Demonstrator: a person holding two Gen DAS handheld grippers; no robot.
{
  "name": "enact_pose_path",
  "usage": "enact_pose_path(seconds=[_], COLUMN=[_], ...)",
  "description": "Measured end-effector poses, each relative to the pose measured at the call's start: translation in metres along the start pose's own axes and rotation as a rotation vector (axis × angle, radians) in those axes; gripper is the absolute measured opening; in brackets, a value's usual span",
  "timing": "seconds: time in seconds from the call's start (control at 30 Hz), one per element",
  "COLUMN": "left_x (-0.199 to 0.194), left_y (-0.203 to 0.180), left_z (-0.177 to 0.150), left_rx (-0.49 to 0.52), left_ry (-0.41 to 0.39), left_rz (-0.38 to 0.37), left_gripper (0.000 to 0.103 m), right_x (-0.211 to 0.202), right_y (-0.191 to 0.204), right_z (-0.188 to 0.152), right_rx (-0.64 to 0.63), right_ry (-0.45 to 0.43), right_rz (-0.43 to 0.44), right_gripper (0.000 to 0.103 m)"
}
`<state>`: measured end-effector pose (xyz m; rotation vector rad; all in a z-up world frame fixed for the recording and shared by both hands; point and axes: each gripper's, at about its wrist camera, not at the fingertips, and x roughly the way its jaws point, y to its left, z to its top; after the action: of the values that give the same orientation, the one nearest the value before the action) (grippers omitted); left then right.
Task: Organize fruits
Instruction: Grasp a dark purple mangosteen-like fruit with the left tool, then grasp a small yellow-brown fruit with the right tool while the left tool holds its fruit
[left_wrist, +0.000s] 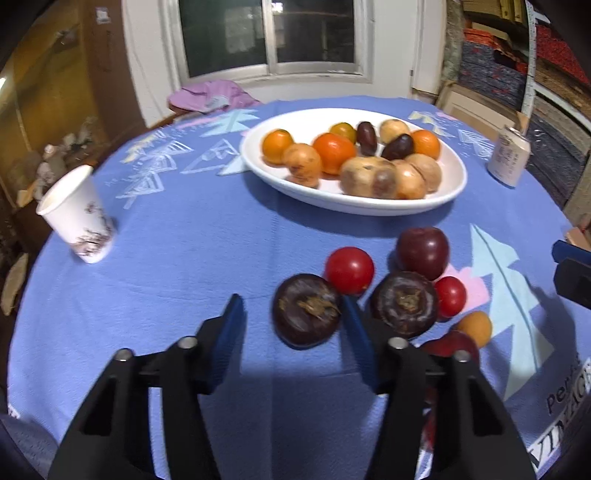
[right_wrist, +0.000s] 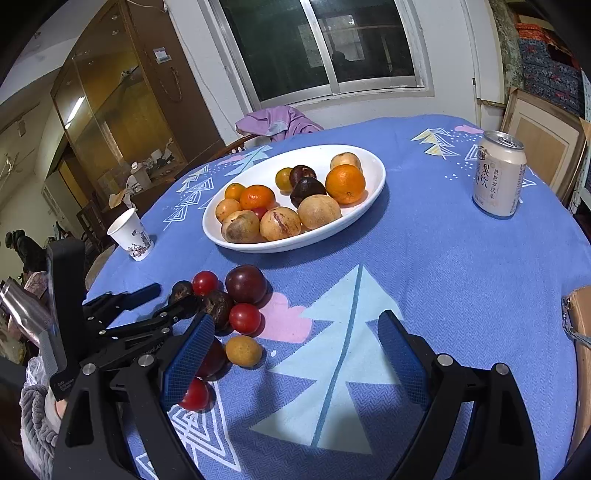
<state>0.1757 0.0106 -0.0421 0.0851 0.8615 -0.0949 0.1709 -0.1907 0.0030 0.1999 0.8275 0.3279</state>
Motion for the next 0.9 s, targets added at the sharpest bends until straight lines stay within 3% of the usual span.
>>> enact_pose_path(seconds=[0.17,0.33,0.5,0.6,0.67,0.83,0.9], left_x=[0.007,0.011,0.005,0.004,0.003,0.004,0.004], left_y=[-0.001,-0.003,0.018,0.036,0.034,0.033,0.034], left_z=[0.001,0.001,-0.003,-0.007,-0.007,-0.007,-0.007], left_rx=[-0.012,-0.008,-0.059,-0.133,-0.121,-0.112,-0.126], left_ry=[0.02,0.038,0.031,0.043,0.04,0.045,0.045], left_rz=[-0.052,-0.033,0.078,0.05,0.06,0.058,0.05], left_gripper=[0.042,0.04,0.04,0.04,0.04,0.04,0.04], right_x=[0.002,0.003,0.01,0.021,0.028,0.04,0.043], right_y=[0.002,0.003,0.013,0.016,0.013,0.004,0.004], right_z=[-0.001,-0.002,-0.006,-0.009,-0.01,-0.012,-0.013], right_rx=[-0.01,-0.023,-0.073,-0.073,-0.042,0.039,0.062], right_ry=[0.006,0.015,0.045,0.108,0.146,0.2,0.213], right_rz=[-0.005,-0.003,0.015,0.065,0.101,0.159,0.181], right_gripper=[0.091,0.091,0.089,0.072,0.057,0.043,0.043])
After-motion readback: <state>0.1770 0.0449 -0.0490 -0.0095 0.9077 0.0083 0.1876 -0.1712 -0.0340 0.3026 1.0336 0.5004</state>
